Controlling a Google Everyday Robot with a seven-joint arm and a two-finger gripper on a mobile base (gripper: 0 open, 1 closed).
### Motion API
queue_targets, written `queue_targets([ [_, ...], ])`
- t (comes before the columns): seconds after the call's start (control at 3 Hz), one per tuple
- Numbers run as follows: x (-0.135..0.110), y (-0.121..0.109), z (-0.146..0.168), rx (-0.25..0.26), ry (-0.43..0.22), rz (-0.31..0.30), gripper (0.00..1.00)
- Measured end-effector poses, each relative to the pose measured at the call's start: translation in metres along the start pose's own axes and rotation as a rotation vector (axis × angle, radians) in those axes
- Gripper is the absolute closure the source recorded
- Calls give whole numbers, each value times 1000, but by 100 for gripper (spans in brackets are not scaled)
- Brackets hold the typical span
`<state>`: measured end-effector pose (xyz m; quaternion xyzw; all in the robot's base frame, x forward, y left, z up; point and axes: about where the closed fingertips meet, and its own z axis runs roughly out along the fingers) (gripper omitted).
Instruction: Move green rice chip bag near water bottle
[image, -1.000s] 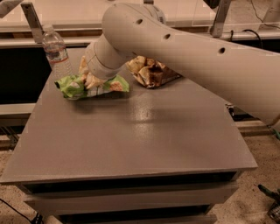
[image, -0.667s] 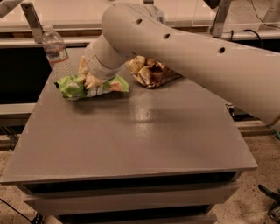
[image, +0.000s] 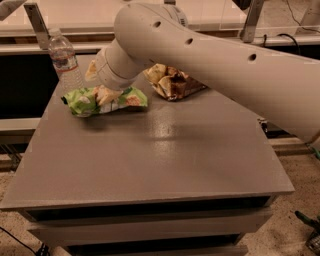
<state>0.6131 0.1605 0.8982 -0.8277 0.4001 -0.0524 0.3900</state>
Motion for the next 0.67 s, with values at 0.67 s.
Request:
queue_targets([
  [0.67,-2,0,0,0,-1,-2,0],
])
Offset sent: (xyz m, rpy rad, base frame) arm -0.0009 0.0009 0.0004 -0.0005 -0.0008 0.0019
